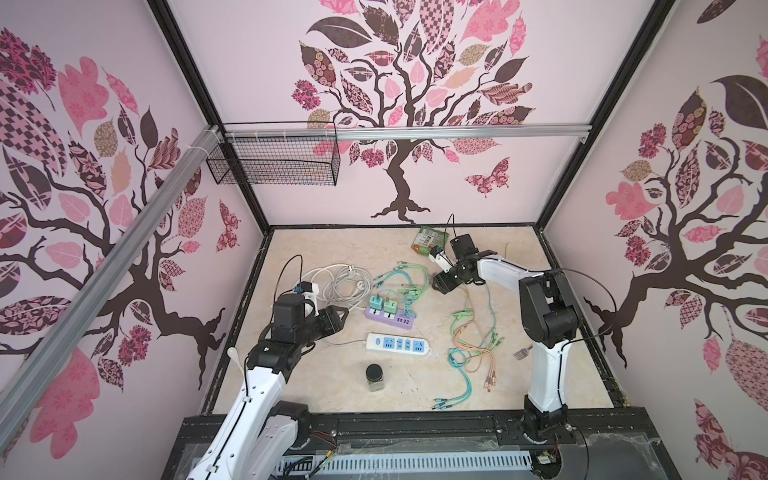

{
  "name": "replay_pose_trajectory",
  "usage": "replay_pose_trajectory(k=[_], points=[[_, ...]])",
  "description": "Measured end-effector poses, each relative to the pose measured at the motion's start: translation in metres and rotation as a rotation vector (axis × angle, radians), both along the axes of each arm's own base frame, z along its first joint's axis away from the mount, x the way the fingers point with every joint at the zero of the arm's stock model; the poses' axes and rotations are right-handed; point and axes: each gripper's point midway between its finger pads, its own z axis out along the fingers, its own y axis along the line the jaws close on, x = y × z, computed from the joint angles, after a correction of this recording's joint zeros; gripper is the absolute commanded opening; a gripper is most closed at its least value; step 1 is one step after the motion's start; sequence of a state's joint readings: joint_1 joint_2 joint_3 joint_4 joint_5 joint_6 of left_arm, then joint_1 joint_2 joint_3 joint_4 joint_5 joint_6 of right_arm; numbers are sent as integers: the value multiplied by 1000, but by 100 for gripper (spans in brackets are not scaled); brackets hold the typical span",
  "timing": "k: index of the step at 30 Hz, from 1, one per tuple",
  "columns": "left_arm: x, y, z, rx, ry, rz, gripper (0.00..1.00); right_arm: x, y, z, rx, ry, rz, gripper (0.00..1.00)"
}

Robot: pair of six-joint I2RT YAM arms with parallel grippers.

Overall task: Insert the plug
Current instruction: 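Lower the right gripper onto the pink charger and close on it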

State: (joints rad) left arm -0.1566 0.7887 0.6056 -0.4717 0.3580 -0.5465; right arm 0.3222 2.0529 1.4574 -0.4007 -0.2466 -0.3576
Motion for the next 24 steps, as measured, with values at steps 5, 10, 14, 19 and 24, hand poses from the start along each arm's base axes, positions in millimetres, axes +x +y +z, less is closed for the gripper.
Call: replay_pose_trajectory(k=[5, 10, 14, 19, 24], points=[[-2, 2, 0, 7, -1, 6, 53, 7, 0, -1, -28, -16, 6, 67], [-3, 3, 1, 10, -2, 11, 53, 8, -3, -6, -55, -21, 8, 69], [-2, 3, 0, 12, -1, 13, 53, 8, -5, -12, -79, -17, 7, 70], [-3, 4, 0, 13, -1, 14, 54, 11, -6, -11, -89, -26, 5, 70], [-4, 4, 1, 12, -4, 14, 54, 20, -5, -11, -93, -42, 6, 70]])
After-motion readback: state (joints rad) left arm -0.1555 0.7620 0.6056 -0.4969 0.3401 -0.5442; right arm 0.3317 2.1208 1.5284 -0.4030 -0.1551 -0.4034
